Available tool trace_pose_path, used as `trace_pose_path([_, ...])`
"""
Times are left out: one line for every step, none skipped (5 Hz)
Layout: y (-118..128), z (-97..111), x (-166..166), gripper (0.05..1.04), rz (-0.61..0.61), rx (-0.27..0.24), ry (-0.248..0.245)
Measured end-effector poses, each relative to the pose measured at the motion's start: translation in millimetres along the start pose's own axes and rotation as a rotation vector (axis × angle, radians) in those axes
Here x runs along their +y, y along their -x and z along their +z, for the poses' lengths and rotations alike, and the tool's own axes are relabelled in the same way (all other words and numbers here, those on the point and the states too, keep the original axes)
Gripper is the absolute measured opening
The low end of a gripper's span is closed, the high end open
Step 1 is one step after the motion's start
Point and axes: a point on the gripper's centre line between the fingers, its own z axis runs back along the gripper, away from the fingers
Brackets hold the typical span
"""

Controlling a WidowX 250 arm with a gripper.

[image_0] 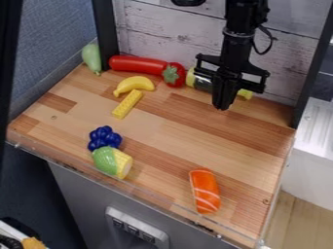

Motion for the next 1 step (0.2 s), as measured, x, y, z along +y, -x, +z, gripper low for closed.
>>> trace_pose_path([-1.6,1.0,14.8,0.245,-0.087,-0.001,0.002])
